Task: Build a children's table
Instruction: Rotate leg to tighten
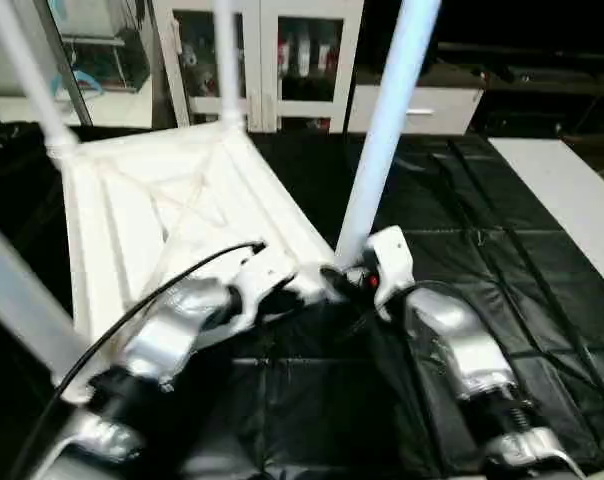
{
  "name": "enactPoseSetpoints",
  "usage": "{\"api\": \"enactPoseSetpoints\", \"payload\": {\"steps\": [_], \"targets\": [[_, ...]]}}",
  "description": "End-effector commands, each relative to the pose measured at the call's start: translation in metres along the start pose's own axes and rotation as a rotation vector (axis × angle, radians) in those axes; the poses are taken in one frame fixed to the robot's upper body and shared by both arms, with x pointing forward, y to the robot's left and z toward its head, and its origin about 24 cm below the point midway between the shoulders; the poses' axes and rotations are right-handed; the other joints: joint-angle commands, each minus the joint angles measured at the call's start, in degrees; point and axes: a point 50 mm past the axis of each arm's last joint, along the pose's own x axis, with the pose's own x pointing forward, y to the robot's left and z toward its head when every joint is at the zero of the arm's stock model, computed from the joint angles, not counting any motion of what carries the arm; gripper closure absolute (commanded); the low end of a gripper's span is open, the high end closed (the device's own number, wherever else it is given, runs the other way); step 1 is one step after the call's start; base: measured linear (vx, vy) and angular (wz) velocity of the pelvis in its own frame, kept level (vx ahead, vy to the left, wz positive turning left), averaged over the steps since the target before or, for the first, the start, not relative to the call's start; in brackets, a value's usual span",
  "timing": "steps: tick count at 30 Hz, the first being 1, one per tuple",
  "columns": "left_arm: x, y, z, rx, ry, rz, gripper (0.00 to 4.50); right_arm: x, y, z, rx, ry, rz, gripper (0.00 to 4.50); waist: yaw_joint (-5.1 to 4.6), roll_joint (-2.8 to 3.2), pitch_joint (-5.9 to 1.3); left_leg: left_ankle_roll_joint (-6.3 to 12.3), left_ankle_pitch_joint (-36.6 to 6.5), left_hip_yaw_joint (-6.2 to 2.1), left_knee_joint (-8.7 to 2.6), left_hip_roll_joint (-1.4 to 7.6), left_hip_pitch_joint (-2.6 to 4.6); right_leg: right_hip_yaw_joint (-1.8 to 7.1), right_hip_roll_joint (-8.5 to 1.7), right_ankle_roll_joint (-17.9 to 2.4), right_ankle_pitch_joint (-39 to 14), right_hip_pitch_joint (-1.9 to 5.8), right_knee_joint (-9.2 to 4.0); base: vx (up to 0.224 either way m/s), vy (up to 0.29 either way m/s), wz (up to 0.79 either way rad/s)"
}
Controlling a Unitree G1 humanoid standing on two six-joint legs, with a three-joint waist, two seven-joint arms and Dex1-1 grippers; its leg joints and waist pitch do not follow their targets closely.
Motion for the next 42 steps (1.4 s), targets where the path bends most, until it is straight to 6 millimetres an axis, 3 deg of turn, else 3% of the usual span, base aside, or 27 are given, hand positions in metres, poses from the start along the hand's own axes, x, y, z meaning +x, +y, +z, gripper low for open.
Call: {"api": "enactPoseSetpoints", "payload": {"steps": [1, 3, 5, 6, 8, 10, 12, 15, 16, 18, 19, 21, 22, 24, 26, 30, 31, 35, 42], "targets": [[0.024, -0.013, 0.017, -0.055, -0.049, 0.061, 4.5, 0.013, 0.014, -0.005, 0.035, 0.031, -0.088, 1.83, -0.14, -0.55, -2.9, -0.32, -8.19, -1.51, -5.13, 3.9, -0.41, 3.42, -5.54, -11.0, -17.58, 1.68, -5.45, 0.0, 0.0, 0.0], [0.026, -0.013, 0.018, -0.054, -0.048, 0.075, 4.5, 0.015, 0.016, -0.004, 0.051, 0.02, -0.101, 1.83, 0.04, -0.56, -2.99, -0.01, -7.93, -1.5, -5.13, 3.9, -0.35, 3.38, -5.51, -10.88, -15.78, 1.72, -5.37, 0.0, 0.0, 0.0], [0.027, -0.015, 0.019, -0.041, -0.049, 0.08, 4.5, 0.017, 0.021, -0.001, 0.089, -0.011, -0.067, 1.84, 0.24, -0.95, -3.3, 1.42, -4.34, -1.4, -5.11, 4.0, -0.76, 3.32, -5.51, -11.28, -9.61, 2.19, -4.72, 0.0, 0.0, 0.0], [0.027, -0.015, 0.019, -0.035, -0.049, 0.075, 4.5, 0.018, 0.025, 0.0, 0.096, -0.022, -0.039, 1.84, 0.46, -0.8, -3.42, 2.57, -2.46, -1.25, -4.98, 3.98, -0.72, 3.26, -5.58, -11.83, -6.81, 2.27, -4.55, 0.0, 0.0, 0.0], [0.027, -0.017, 0.017, -0.025, -0.051, 0.058, 4.5, 0.018, 0.03, 0.002, 0.101, -0.042, 0.021, 1.84, 0.71, -0.92, -3.39, 3.94, -1.12, -1.09, -4.92, 3.96, -0.67, 3.27, -5.59, -12.65, -4.64, 2.31, -4.42, 0.0, 0.0, 0.0], [0.024, -0.018, 0.017, 0.007, -0.06, 0.019, 4.5, 0.015, 0.032, 0.007, 0.088, -0.086, 0.077, 1.84, 0.89, -1.0, -3.26, 4.6, -1.99, -1.07, -5.0, 4.05, -0.68, 3.24, -5.72, -13.0, -6.16, 2.35, -4.63, 0.0, 0.0, 0.0], [0.024, -0.018, 0.017, 0.007, -0.06, 0.018, 4.5, 0.015, 0.032, 0.007, 0.088, -0.087, 0.078, 1.28, 0.88, -0.98, -3.24, 4.46, -2.6, -1.06, -5.03, 4.09, -0.62, 3.27, -5.75, -12.94, -7.28, 2.32, -4.72, 0.0, 0.0, 0.0], [0.017, -0.021, 0.014, 0.047, -0.063, -0.061, 4.5, 0.009, 0.023, 0.013, 0.088, -0.132, 0.103, 1.05, 0.99, -1.02, -3.28, 4.86, -2.29, -1.14, -5.1, 4.21, -0.78, 3.3, -5.78, -12.69, -6.92, 2.53, -4.57, 0.0, 0.0, 0.0], [0.009, -0.025, 0.007, 0.154, -0.037, -0.154, 4.5, 0.0, 0.01, 0.018, 0.066, -0.157, 0.127, 0.95, 1.26, -0.82, -3.41, 5.51, -1.68, -1.2, -4.98, 4.16, -0.74, 3.27, -5.74, -12.66, -5.68, 2.53, -4.54, 0.0, 0.0, 0.0], [0.003, -0.028, 0.003, 0.193, -0.024, -0.221, 4.5, -0.006, 0.003, 0.018, 0.041, -0.155, 0.158, 0.77, 1.16, -0.8, -3.57, 6.3, -0.28, -1.13, -4.9, 4.28, -0.78, 3.29, -5.65, -13.11, -3.23, 2.48, -4.17, 0.0, 0.0, 0.0], [-0.004, -0.031, 0.0, 0.203, -0.032, -0.289, 4.5, -0.014, -0.005, 0.017, -0.004, -0.13, 0.208, 0.6, 1.38, -0.83, -3.87, 7.58, 3.2, -0.95, -4.5, 4.18, -0.74, 3.18, -5.33, -14.18, 1.4, 2.45, -3.4, 0.0, 0.0, 0.0], [-0.011, -0.034, -0.001, 0.194, -0.046, -0.344, 4.5, -0.024, -0.011, 0.015, -0.05, -0.091, 0.296, 0.51, 1.69, -0.55, -3.69, 8.77, 4.21, -0.62, -4.33, 4.29, -0.55, 3.1, -5.22, -15.64, 4.12, 1.98, -3.18, 0.0, 0.0, 0.0], [-0.016, -0.034, -0.002, 0.203, -0.044, -0.369, 4.5, -0.033, -0.016, 0.012, -0.088, -0.056, 0.366, 0.42, 1.81, -0.61, -3.72, 9.19, 4.29, -0.71, -4.29, 4.29, -0.74, 3.02, -5.16, -16.02, 4.66, 2.23, -3.05, 0.0, 0.0, 0.0], [-0.019, -0.033, -0.004, 0.217, -0.035, -0.381, 4.5, -0.04, -0.02, 0.011, -0.113, -0.029, 0.419, 0.25, 1.84, -0.7, -3.57, 9.12, 3.75, -0.69, -4.37, 4.48, -0.72, 3.02, -5.26, -16.24, 3.75, 2.08, -3.15, 0.0, 0.0, 0.0], [-0.03, -0.03, -0.007, 0.229, -0.034, -0.428, 4.5, -0.066, -0.027, 0.01, -0.16, 0.027, 0.601, 0.25, 2.49, -1.0, -3.49, 9.04, 1.45, -0.67, -4.31, 4.58, -0.64, 3.11, -5.41, -15.83, 1.43, 2.3, -3.4, 0.0, 0.0, 0.0], [-0.038, -0.027, -0.008, 0.235, -0.042, -0.462, 4.5, -0.081, -0.028, 0.007, -0.178, 0.072, 0.71, 0.25, 2.61, -1.12, -3.3, 8.27, -0.34, -0.8, -4.5, 4.6, -0.78, 3.07, -5.44, -15.49, -1.56, 2.19, -3.65, 0.0, 0.0, 0.0], [-0.042, -0.025, -0.008, 0.237, -0.044, -0.47, 4.5, -0.085, -0.029, 0.005, -0.195, 0.093, 0.732, 0.25, 2.49, -1.22, -3.15, 7.1, -2.08, -0.85, -4.63, 4.61, -0.77, 3.02, -5.49, -15.1, -4.93, 2.07, -4.03, 0.0, 0.0, 0.0], [-0.045, -0.024, -0.008, 0.234, -0.049, -0.478, 4.5, -0.085, -0.029, 0.003, -0.206, 0.106, 0.733, 0.25, 2.48, -1.42, -3.22, 5.42, -2.6, -0.86, -4.67, 4.55, -0.72, 3.11, -5.49, -14.45, -6.88, 2.0, -4.21, 0.0, 0.0, 0.0], [-0.047, -0.025, -0.01, 0.227, -0.054, -0.496, 4.5, -0.075, -0.028, 0.005, -0.186, 0.07, 0.671, 0.25, 2.41, -1.38, -3.51, 6.1, 0.48, -0.78, -4.43, 4.4, -0.74, 3.0, -5.35, -15.41, -2.14, 2.03, -3.58, 0.0, 0.0, 0.0]]}}
